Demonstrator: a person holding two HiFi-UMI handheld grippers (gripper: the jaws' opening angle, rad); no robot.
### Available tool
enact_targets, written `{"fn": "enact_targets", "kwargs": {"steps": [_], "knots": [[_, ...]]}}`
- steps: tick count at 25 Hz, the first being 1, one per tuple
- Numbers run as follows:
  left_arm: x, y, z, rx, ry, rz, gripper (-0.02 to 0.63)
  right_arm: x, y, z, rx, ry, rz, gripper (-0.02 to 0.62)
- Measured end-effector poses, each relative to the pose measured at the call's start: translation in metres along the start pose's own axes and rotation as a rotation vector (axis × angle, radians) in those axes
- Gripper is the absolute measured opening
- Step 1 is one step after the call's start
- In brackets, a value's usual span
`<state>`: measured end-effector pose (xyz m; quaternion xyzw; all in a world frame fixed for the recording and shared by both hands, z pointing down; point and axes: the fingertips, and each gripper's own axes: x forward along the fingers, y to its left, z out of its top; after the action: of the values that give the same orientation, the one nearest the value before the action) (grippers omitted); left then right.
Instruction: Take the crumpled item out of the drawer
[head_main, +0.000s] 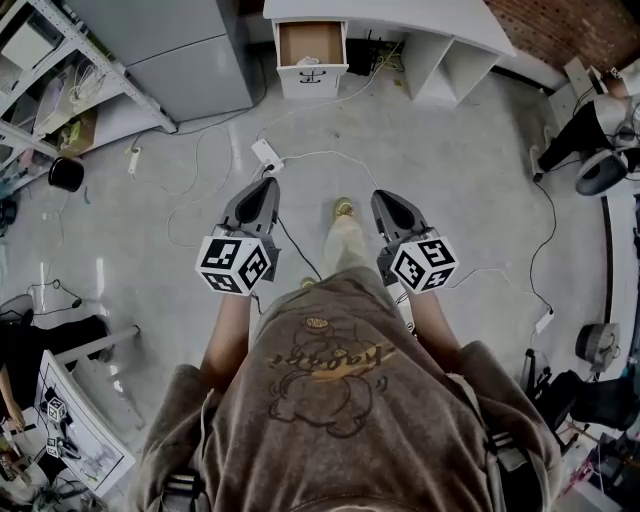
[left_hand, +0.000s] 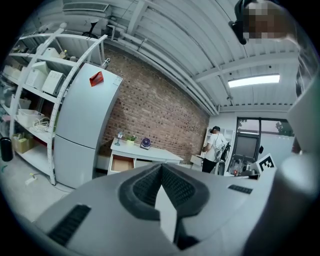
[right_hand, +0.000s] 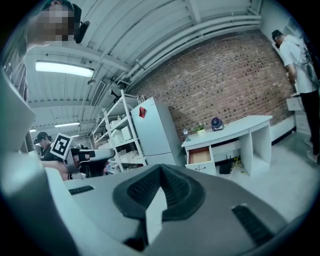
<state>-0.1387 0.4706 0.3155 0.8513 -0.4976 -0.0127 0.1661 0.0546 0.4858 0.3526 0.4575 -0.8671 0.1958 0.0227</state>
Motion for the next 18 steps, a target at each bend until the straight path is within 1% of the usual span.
{"fn": "enact_targets", "kwargs": {"steps": [9,18], "knots": [[0.041,0.029,-0.001,-0.023,0.012,0.016,0.008,0.046,-0.026,0.010,0.002,0.007,0.016,-0.008],[0.116,0.057,0.012,-0.043,0.025,0.023,0.008,0.107,-0.077,0.029,0.009,0.042,0.028,-0.007]]}}
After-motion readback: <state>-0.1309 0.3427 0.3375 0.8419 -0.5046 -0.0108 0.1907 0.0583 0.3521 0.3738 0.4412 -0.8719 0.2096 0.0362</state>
